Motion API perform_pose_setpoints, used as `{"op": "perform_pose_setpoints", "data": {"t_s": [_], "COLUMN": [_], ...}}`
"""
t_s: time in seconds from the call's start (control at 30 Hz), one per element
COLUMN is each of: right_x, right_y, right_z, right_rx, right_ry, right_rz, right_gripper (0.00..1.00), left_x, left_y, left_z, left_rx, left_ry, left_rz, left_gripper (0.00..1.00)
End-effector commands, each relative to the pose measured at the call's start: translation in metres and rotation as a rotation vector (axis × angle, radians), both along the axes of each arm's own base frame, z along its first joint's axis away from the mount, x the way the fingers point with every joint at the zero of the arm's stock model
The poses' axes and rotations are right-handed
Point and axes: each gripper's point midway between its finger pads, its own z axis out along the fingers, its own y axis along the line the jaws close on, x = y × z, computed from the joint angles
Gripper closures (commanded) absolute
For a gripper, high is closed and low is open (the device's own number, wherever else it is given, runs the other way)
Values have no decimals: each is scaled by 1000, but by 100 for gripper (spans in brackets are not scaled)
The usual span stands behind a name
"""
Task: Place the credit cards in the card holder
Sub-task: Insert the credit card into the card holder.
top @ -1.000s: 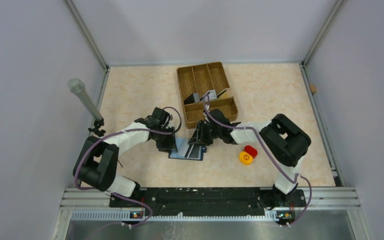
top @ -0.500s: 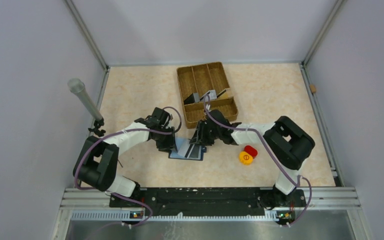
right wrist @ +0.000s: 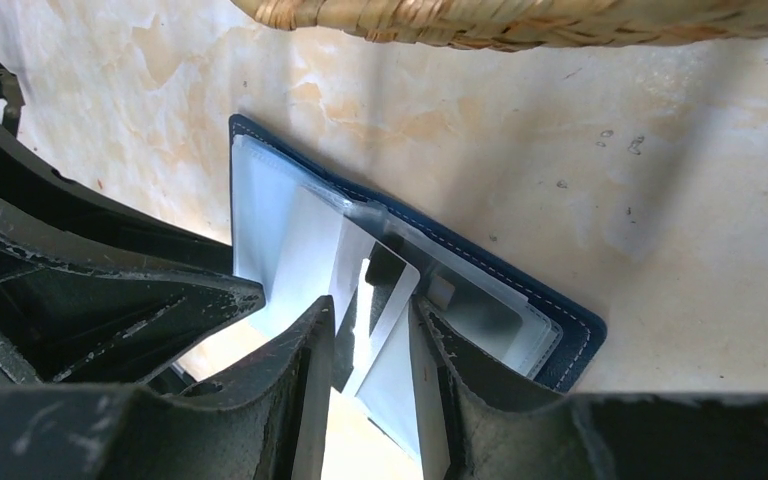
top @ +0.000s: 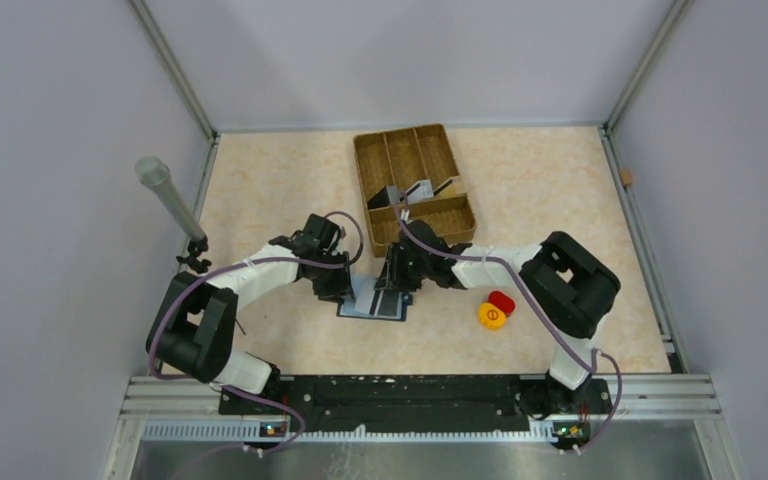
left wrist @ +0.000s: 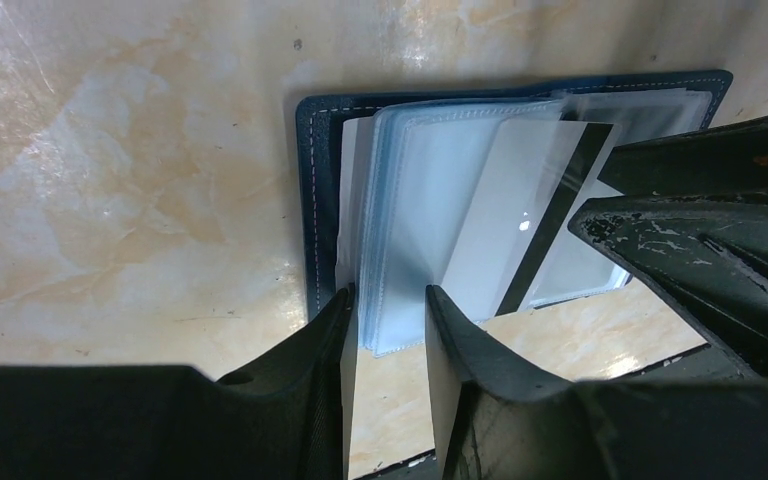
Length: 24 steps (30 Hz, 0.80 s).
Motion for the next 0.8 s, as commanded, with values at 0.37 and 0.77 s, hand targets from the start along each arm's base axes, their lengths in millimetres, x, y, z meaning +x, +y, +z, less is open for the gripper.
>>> {"op": "perform_pose_setpoints", "data": {"t_s": [0.37,0.77], "right_x": [-8,-9], "right_y": [18,35], "right_z": [-5,5], "right_rx": [5,35], "right_ry": [16,-1], "right_rz": [14,10], "right_gripper": [67,67], "left_x": [10,8], "left_y": [-18,-26], "left_z": [17,22], "left_rx": [-111,-188], "left_ry": [-83,-101], "left_rz": [13,31], "left_gripper": [69,71]}}
